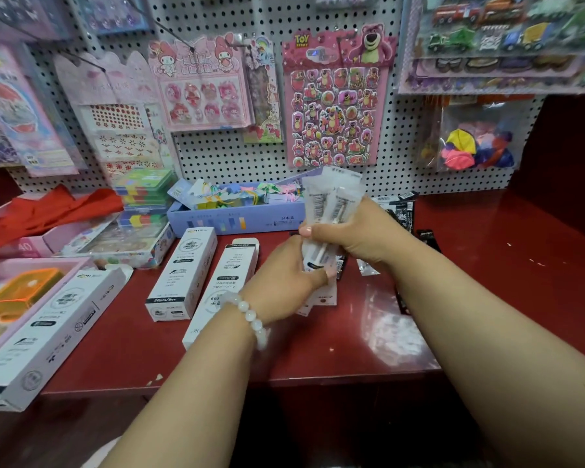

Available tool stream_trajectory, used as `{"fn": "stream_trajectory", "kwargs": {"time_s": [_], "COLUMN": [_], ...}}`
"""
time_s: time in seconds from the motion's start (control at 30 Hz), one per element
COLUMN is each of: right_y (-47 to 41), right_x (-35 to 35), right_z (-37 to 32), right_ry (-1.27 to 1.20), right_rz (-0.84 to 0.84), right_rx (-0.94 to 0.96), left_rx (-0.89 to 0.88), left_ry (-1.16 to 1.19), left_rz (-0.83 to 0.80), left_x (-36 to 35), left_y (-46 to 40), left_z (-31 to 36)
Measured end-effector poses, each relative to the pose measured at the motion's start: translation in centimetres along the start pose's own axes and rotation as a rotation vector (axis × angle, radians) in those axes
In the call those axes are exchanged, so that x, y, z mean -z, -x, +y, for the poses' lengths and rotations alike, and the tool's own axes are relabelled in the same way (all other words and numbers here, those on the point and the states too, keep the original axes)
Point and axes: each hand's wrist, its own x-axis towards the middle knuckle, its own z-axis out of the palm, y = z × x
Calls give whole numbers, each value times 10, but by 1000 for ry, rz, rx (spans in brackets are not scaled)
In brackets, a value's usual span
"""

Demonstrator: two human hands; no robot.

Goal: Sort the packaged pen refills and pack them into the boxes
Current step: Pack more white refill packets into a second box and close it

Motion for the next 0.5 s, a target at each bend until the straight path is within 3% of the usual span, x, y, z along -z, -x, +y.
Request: {"fn": "stream_trajectory", "kwargs": {"time_s": [0.07,0.17,0.23,0.3,0.4,0.5], "right_y": [1,9,12,12,11,8], "right_x": [0,3,5,5,7,16], "right_z": [7,12,13,11,5,1], "right_ry": [-43,-175,-222,-263,-359,-482], "right_rz": [103,237,283,304,344,420], "right_rx": [-52,-129,-134,-120,-91,-20], "left_rx": [117,289,434,533,473,307], "left_ry": [-94,-546,-756,-788,-731,-665], "left_rz": [69,303,279,178,86,123], "left_x": [13,33,34,30,32,38], "left_y": [-4,-4,1,4,4,9], "left_z": [-7,-30,-44,-52,-50,-35]}}
